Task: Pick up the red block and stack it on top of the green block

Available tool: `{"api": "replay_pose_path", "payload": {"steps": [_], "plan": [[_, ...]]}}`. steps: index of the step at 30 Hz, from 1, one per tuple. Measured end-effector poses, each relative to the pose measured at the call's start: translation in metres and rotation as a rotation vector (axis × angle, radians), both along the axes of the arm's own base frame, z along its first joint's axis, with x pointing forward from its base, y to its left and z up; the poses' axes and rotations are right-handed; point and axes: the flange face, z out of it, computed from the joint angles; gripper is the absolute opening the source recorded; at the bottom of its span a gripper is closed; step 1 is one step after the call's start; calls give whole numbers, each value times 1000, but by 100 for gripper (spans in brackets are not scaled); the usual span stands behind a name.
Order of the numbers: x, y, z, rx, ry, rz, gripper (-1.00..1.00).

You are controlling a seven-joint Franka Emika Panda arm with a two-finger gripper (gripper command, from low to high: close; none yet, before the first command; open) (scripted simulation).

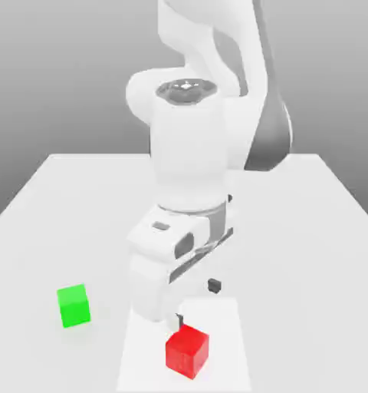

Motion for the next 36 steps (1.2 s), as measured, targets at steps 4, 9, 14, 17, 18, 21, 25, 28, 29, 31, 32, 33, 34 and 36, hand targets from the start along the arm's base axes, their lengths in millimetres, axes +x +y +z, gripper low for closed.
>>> {"api": "replay_pose_path", "payload": {"steps": [4,9,14,17,18,21,25,28,29,31,32,33,34,36], "plan": [[-2,-1,-49,-9,11,19,0],[-3,-1,-61,-9,14,19,-100],[-2,-1,-45,-9,13,20,-100],[-3,-1,-12,-8,14,19,-100],[-6,-15,-3,-10,14,6,-100],[-33,-102,16,-19,13,-102,-100],[-91,-188,31,-15,16,-207,-100],[-115,-208,28,-5,14,-218,-100],[-116,-209,24,-4,13,-216,-100],[-115,-208,13,-1,11,-211,-100],[-115,-208,7,-1,10,-210,-100],[-115,-208,0,0,10,-209,-100],[-115,-208,-6,-1,10,-209,-100],[-117,-209,-21,-2,12,-213,-100]]}}
